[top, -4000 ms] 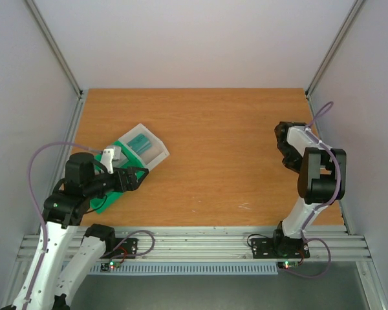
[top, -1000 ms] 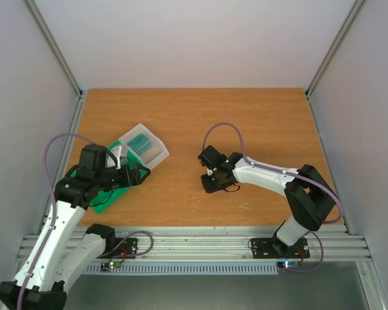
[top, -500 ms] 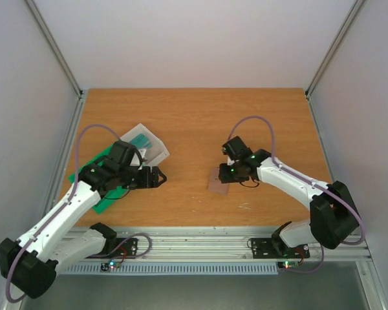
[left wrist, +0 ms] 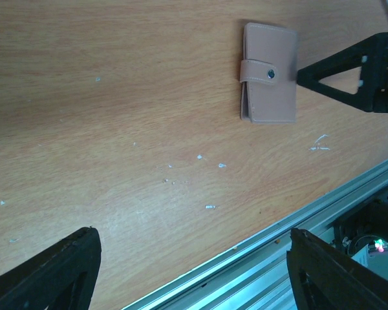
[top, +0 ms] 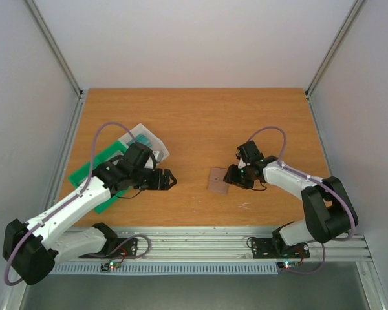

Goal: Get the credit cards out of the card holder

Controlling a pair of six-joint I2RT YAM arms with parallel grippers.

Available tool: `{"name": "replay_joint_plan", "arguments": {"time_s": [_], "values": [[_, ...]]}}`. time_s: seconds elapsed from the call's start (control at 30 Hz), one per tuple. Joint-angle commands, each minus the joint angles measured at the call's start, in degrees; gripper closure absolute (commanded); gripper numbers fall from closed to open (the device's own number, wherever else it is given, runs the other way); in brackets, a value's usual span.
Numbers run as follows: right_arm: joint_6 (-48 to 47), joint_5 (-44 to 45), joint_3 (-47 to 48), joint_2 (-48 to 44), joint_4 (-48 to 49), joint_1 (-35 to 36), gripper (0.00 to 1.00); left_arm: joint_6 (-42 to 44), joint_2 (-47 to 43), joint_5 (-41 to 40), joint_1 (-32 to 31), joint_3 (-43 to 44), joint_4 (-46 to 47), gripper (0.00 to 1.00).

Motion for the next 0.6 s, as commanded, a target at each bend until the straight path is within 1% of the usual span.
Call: {"name": "replay_joint_plan", "arguments": {"time_s": [0.0, 0.13, 0.2, 0.33, 0.4, 0.5, 0.57], "values": [[3.3, -4.7, -1.7, 3.2, 7.0, -0.2, 0.53, -1.2, 0.3, -1.2, -1.3, -0.4, 4.2, 0.21], [4.2, -4.9, -2.7, 4.5, 9.4, -0.2, 0.54, -1.1, -0.4, -1.6, -2.2, 0.1, 4.0, 0.22], [4.1, -4.9, -3.0, 5.4, 10.6, -0.2, 0.58, -1.4, -1.5, -1.9, -2.4, -0.3, 4.7, 0.23], [3.8, -5.1, -3.7, 6.8, 12.8, -0.2, 0.71, -2.1, -2.2, -2.7, -2.4, -1.1, 5.9, 0.25], [3.7, -6.9, -3.9, 6.8, 13.1, -0.2, 0.79, -2.2, -1.7, -2.6, -2.4, -0.5, 5.6, 0.26], [4.2, -9.6, -5.3, 3.9, 13.8, -0.1, 0.93, -3.1, -1.4, -2.1, -2.8, 0.7, 4.4, 0.28], [4.2, -10.2, -6.2, 1.3, 13.4, -0.1, 0.99, -3.5, -1.2, -2.6, -2.9, 1.0, 4.7, 0.28]]}}
